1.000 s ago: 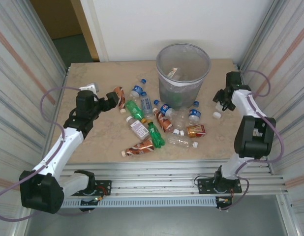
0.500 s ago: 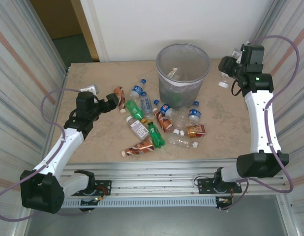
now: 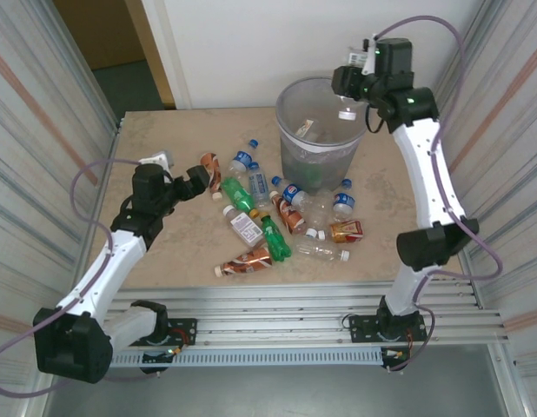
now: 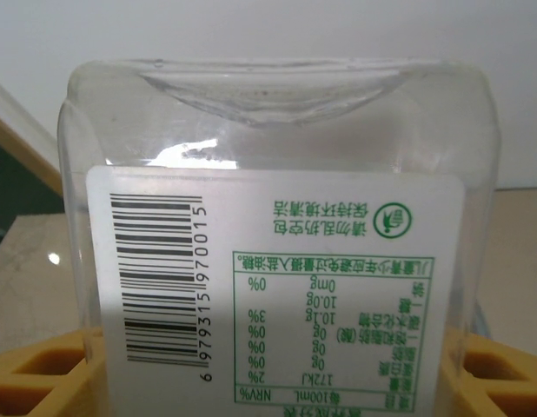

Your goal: Put the plastic bottles in the bin

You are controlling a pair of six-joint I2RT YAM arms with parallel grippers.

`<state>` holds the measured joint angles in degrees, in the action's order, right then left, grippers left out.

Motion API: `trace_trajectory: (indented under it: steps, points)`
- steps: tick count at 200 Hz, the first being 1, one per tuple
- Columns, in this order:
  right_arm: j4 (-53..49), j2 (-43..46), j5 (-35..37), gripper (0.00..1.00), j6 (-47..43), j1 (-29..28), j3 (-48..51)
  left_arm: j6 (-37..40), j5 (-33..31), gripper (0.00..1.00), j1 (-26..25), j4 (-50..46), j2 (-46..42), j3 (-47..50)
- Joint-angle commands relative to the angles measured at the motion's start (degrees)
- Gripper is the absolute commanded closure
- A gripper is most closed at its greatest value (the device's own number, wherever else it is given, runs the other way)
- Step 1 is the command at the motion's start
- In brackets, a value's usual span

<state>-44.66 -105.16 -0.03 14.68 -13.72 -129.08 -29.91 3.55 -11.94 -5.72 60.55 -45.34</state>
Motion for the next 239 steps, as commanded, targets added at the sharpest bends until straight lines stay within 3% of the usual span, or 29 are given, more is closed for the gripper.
trace_trajectory:
  steps: [1,33,100,172,239]
  points:
    - [-3.57,-5.46,0.63,0.42,-3.47,-1.53,-6.22,-0.55,0.23,0.01,0.61,0.36,-2.41,1.21]
    - [-5.55,-12.26,1.48,0.41,-5.21,-2.96,-10.88,-0.21,0.14,0.01,0.69,-0.01,-3.13,1.55]
    - [-8.82,-17.63,2.76,0.37,-5.67,-4.15,-10.20,-0.10,-0.30,0.01,0.86,-0.04,-2.63,1.68]
    - [-8.66,-18.15,2.63,0.17,-5.10,-5.86,-7.14,-0.62,-0.01,0.01,0.96,-0.24,-1.69,1.92]
    - [-8.78,-14.19,4.62,0.16,-5.37,-5.99,-7.22,-0.24,-0.19,0.01,1.06,-0.96,-0.57,0.85]
